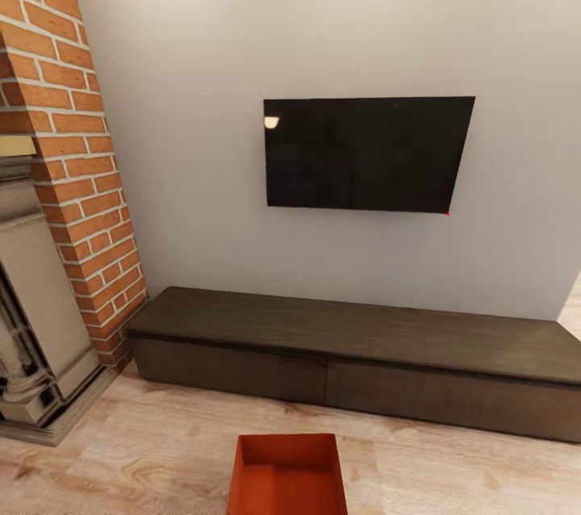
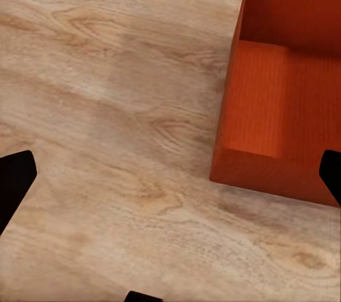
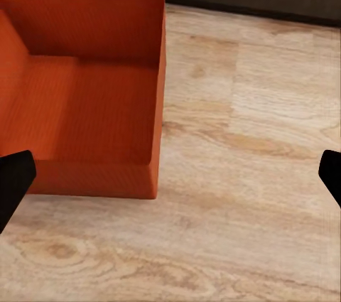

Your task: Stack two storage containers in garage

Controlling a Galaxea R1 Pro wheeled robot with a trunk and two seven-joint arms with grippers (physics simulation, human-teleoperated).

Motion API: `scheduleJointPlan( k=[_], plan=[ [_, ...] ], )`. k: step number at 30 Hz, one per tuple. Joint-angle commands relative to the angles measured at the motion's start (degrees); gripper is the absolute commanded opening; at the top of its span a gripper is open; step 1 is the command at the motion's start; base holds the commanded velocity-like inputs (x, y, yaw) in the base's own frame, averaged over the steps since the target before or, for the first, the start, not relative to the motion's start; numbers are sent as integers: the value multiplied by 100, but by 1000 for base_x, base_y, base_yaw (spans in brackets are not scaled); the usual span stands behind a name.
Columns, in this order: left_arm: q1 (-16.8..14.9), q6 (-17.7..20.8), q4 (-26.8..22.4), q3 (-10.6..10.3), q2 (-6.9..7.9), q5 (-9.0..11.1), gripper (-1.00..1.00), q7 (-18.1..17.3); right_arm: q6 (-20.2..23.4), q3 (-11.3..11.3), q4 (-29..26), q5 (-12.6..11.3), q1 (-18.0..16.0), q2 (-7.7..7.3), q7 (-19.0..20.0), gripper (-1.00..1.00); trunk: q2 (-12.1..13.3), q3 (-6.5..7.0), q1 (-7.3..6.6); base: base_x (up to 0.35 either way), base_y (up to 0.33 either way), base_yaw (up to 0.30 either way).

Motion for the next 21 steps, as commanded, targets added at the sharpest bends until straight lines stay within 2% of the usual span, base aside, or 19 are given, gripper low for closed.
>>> scheduleJointPlan(
  k=[1, 5, 14, 21],
  plan=[
    [-9, -35, 22, -8, -1, 56, 100, -29, -5, 3, -8, 18, 3, -1, -6, 100, -3, -5, 0, 0, 0, 46],
    [-10, -35, 20, -8, -1, 56, 100, -29, -4, 3, -10, 18, 3, -1, -6, 100, -3, -5, 0, 33, 14, 8],
    [-10, -35, 21, -8, -1, 56, 100, -33, -11, 3, -10, 18, 3, -1, -6, 100, -3, -5, 0, 202, 103, 1],
    [-8, -35, 22, -9, -1, 56, 100, -24, -11, 3, -10, 18, 3, -1, -6, 100, -3, -5, 0, 85, -57, 0]
  ],
)
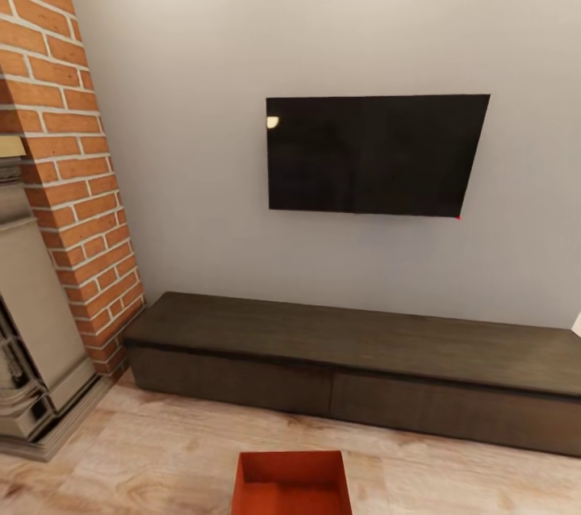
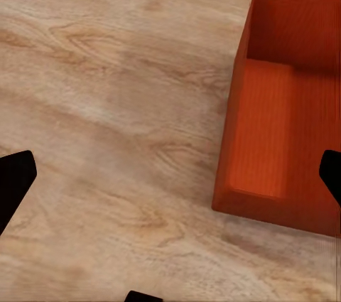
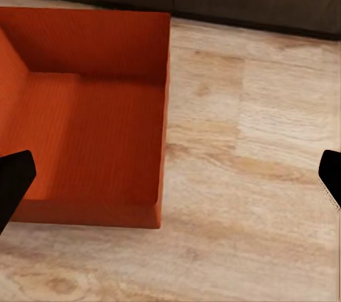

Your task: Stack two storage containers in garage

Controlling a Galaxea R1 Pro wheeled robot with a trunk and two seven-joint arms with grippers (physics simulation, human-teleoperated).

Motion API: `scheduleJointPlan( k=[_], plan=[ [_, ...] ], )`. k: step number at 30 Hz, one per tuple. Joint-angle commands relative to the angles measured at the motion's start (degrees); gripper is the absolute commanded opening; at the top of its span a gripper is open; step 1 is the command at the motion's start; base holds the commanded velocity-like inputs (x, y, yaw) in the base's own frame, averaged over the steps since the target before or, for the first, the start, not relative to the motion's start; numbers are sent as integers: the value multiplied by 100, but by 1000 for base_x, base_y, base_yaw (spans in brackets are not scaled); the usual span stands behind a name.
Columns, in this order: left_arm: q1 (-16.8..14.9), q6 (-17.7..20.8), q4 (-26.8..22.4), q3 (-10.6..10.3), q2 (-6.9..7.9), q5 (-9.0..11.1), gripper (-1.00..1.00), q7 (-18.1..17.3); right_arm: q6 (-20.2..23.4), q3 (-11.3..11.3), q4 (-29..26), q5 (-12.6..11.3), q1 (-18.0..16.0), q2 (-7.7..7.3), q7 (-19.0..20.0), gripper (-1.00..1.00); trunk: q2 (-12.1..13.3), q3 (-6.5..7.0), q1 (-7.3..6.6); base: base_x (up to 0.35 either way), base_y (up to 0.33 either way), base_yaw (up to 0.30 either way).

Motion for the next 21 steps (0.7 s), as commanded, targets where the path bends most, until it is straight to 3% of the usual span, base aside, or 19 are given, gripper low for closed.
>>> scheduleJointPlan(
  k=[1, 9, 16, 21],
  plan=[
    [-10, -37, 21, -11, -2, 55, 100, -28, -3, 5, -10, 15, 3, -1, -6, 100, -3, -5, 2, 223, -204, 0],
    [-10, -37, 22, -7, -1, 55, 100, -34, -3, 5, -5, 15, 3, -1, -6, 100, -3, -5, 2, 60, -55, 0],
    [221, -164, 209, 15, -228, 80, 100, -8, -70, 6, 223, -2, 180, 202, -32, 100, -3, -5, 2, 0, 0, 0],
    [384, -148, 147, 12, -229, 86, 100, -30, -77, 7, 383, -2, 92, 125, -19, 100, -3, -5, 2, 0, 0, 0]
  ],
)
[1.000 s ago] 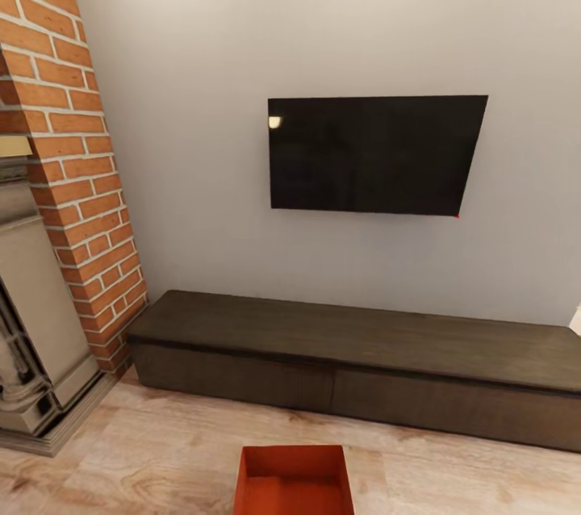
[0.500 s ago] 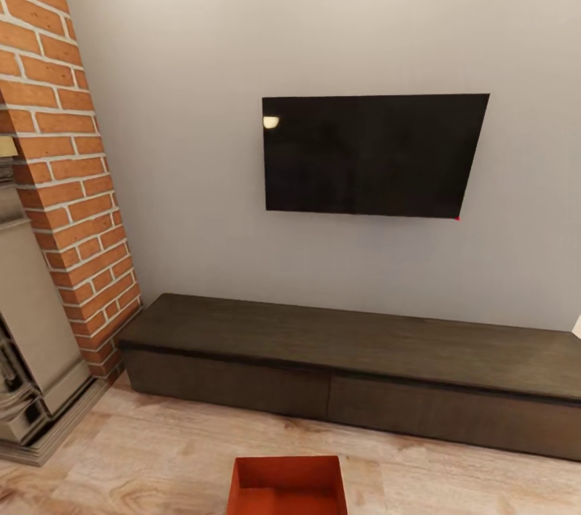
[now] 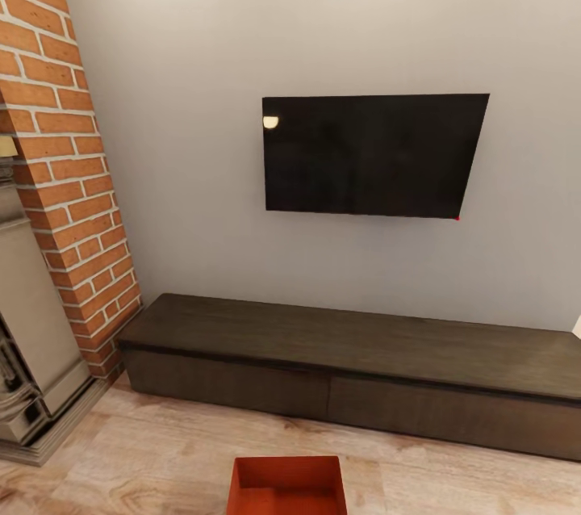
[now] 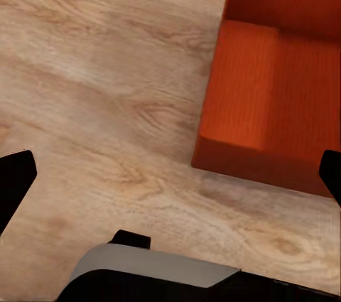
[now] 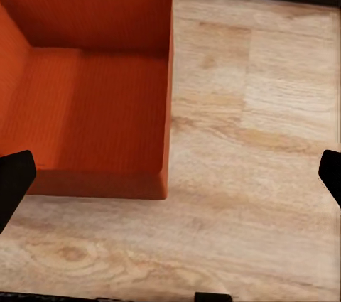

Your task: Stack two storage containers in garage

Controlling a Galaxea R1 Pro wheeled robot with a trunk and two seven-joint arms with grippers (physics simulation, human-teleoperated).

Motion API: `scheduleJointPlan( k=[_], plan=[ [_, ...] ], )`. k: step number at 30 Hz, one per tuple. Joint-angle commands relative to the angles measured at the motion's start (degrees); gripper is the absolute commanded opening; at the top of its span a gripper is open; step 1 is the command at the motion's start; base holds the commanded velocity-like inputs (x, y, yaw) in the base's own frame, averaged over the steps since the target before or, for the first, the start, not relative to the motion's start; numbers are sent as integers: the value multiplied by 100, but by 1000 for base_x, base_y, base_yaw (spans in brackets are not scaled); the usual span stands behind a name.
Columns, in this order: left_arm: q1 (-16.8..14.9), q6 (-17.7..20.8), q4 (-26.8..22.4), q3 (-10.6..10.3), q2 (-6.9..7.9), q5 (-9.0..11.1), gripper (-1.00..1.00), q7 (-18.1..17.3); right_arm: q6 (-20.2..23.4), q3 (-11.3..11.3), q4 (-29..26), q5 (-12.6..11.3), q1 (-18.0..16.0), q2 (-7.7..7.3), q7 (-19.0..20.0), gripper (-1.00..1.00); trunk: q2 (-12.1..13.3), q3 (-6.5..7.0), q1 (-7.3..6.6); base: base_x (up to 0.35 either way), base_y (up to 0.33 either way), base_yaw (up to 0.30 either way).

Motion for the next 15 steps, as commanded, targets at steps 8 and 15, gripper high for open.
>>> scheduleJointPlan(
  k=[8, 15],
  plan=[
    [252, 5, -41, -38, 31, 41, 100, -7, 3, 7, 31, 85, -28, -16, -10, 100, -3, -5, 0, 0, 0, 0],
    [265, 229, -259, -40, 84, 50, 100, 2, 62, 13, -195, 88, -73, -4, -21, 100, -3, -5, 0, 0, 0, 0]
  ],
)
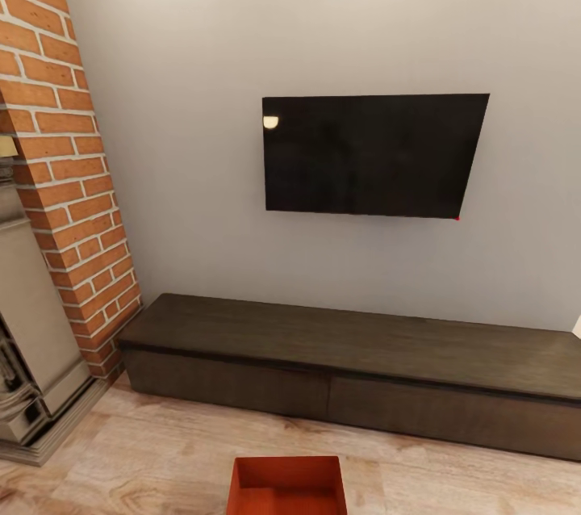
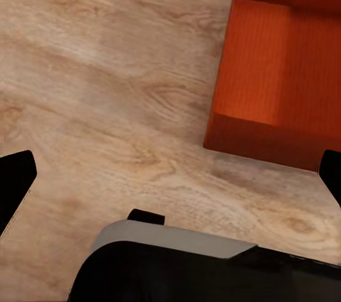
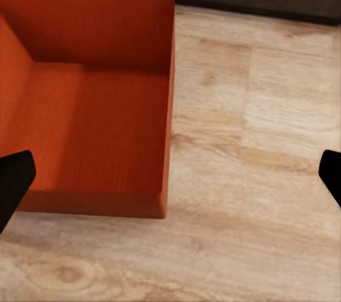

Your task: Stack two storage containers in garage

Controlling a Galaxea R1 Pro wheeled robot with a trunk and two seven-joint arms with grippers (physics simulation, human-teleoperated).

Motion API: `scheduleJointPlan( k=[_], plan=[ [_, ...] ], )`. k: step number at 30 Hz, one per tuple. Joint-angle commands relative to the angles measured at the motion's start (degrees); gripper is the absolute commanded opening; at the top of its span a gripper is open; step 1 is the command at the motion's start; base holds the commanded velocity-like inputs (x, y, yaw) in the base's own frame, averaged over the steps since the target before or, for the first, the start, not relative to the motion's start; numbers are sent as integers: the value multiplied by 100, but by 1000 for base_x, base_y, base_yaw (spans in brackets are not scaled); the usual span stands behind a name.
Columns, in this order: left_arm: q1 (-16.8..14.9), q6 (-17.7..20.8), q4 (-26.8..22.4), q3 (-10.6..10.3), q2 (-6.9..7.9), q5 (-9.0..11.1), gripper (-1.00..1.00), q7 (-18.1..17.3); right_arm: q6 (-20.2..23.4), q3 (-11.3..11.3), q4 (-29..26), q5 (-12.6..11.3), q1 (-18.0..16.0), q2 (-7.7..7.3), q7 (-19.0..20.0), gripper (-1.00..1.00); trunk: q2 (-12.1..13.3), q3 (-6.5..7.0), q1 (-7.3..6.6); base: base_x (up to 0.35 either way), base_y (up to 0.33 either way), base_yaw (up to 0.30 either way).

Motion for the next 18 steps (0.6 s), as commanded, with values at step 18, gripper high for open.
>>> scheduleJointPlan(
  k=[18],
  plan=[
    [-14, 7000, -6604, 1, 48, 37, 100, -22, 6062, -8, -5518, 10, -103, -35, 6, 100, -2, -3, 0, 0, 0, 0]
  ],
)
